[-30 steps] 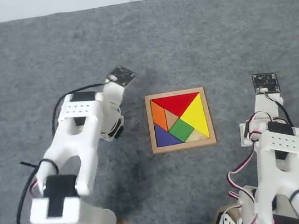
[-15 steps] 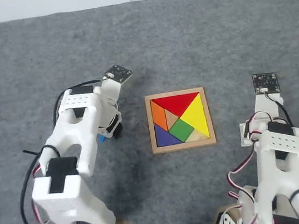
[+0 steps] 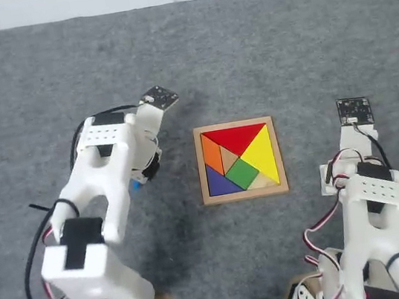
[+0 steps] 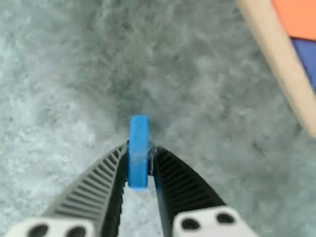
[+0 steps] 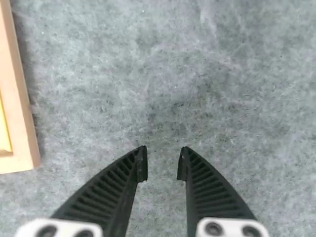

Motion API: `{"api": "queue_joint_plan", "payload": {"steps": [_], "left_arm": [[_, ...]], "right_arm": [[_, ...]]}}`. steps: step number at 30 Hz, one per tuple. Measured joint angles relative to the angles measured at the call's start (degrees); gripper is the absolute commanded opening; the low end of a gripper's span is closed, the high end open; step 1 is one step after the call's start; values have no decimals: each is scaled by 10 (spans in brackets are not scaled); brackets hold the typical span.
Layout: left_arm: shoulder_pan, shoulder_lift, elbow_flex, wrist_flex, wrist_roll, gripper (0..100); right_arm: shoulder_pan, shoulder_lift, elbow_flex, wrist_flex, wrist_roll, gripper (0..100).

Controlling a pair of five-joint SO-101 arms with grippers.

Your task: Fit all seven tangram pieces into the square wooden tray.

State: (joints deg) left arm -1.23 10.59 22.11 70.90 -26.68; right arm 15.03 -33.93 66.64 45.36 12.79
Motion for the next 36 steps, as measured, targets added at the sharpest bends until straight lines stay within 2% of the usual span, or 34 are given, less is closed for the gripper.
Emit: {"api": "queue_joint_plan", "payload": {"steps": [2,4,10,13,16,21,26,36], "left_arm": [[18,-25,0,18,0,11],[55,-59,0,42,0,11],[236,-167,-1,76,0,11],[320,-175,-21,76,5,11],[372,-154,-51,66,11,11],[420,-58,-75,32,-6,11],[429,0,-78,-3,-33,11],[433,67,-98,-26,-76,11]], "right_arm": [[3,0,0,0,0,125],[35,0,0,0,0,125],[191,0,-4,0,5,127],[247,0,-13,0,30,129],[293,0,-18,1,38,131],[363,0,-47,36,42,178],[411,0,-53,42,42,177],[411,0,-53,42,42,177]]}}
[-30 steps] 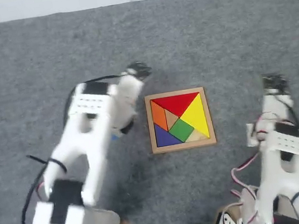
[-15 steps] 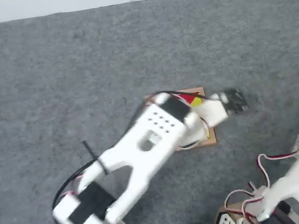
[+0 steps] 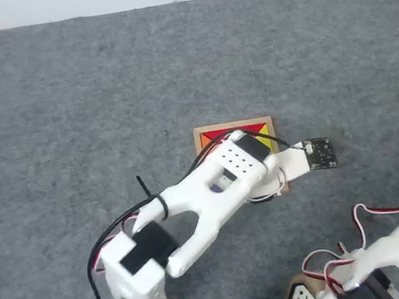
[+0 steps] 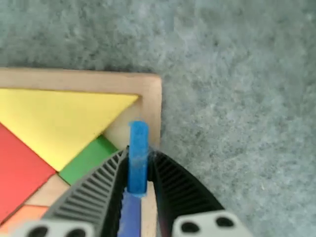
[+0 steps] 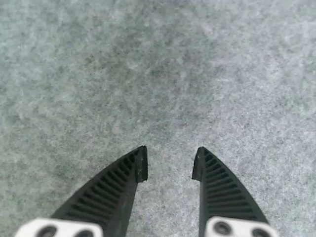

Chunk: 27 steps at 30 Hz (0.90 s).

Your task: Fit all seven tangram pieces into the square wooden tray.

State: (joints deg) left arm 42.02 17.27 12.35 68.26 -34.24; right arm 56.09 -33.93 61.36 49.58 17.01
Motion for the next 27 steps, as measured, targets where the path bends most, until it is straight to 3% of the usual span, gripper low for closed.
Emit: {"api": "queue_joint_plan", "payload": {"steps": [10,16,27], "left_arm": [[1,73,-70,0,0,16],[1,74,-73,0,0,88],[-4,62,-73,4,-1,90]], "right_arm": [[-1,0,0,0,-2,177],[-1,0,0,0,-2,177],[-1,0,0,0,-2,177]]}}
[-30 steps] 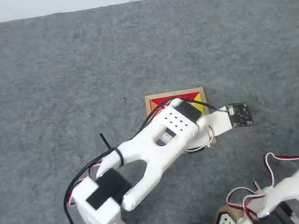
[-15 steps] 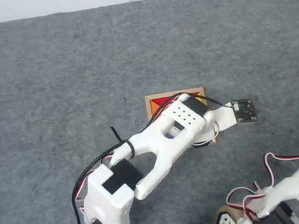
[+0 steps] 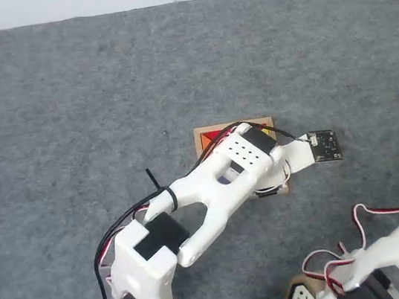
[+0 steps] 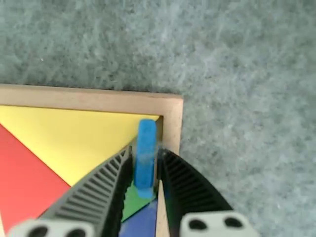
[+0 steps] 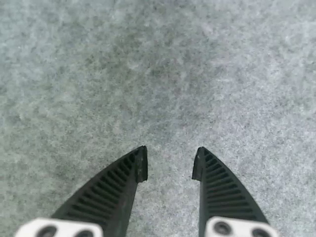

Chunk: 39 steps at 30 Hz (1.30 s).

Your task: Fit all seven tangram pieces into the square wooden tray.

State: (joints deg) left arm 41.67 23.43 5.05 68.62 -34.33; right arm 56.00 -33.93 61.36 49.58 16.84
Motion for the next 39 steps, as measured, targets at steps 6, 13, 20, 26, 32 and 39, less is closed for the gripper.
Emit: {"api": "queue_joint_plan", "payload": {"steps": [6,13,20,26,32,39], "left_arm": [[1,-4,-12,20,-1,90],[-40,-4,-71,61,-13,90],[-45,-4,-76,67,-19,90],[-64,-4,-76,34,-7,90],[-102,-4,-76,-12,11,90],[-103,-1,-76,-32,15,90]], "right_arm": [[0,0,0,0,0,177],[-15,0,0,0,0,177],[-17,0,0,0,0,177],[-17,0,0,0,-2,177],[-17,0,0,0,-2,177],[-17,0,0,0,-2,177]]}}
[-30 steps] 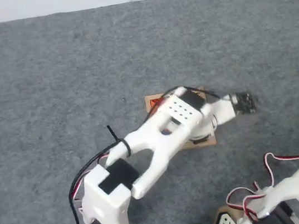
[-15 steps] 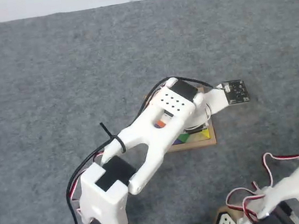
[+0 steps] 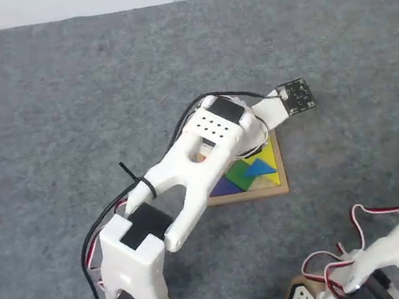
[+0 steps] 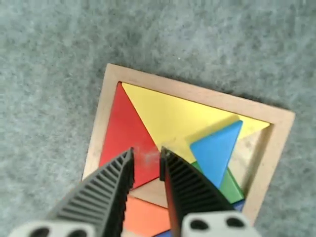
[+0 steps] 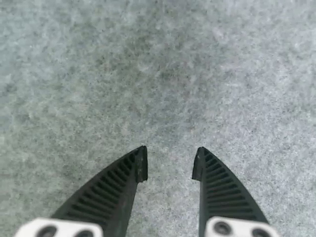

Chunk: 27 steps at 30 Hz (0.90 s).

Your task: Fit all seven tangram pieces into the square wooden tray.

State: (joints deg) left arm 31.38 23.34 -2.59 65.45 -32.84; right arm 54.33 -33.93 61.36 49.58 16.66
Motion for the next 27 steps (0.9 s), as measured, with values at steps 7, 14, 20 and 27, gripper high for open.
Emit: {"api": "queue_joint_plan", "payload": {"steps": [7,14,20,27], "left_arm": [[1,28,0,-10,0,90],[18,31,0,-7,1,90],[28,32,0,2,2,90],[29,32,1,2,2,90]], "right_arm": [[0,0,0,0,0,177],[0,0,0,0,0,177],[0,0,0,0,0,177],[0,0,0,0,0,177]]}}
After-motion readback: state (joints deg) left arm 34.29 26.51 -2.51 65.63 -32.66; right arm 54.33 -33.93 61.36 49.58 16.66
